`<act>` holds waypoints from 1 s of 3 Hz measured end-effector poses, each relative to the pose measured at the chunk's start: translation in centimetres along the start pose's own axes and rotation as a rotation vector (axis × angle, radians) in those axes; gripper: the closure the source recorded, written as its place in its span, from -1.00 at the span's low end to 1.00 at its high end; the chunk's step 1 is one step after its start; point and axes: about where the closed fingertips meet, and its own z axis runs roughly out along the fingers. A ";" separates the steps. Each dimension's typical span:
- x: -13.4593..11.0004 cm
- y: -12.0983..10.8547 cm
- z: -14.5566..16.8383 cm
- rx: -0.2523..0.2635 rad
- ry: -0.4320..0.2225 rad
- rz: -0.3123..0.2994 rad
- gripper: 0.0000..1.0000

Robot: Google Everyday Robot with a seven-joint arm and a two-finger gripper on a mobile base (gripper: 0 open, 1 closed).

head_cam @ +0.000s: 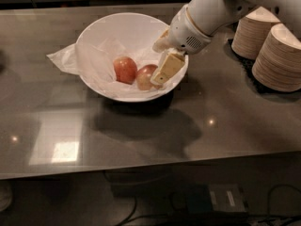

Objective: Pick apple from white bowl

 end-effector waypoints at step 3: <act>1.5 -0.2 5.9 -0.098 0.052 0.035 -0.34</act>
Offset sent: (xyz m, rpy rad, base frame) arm 0.0159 0.0180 -0.0624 -0.0539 0.1191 0.0094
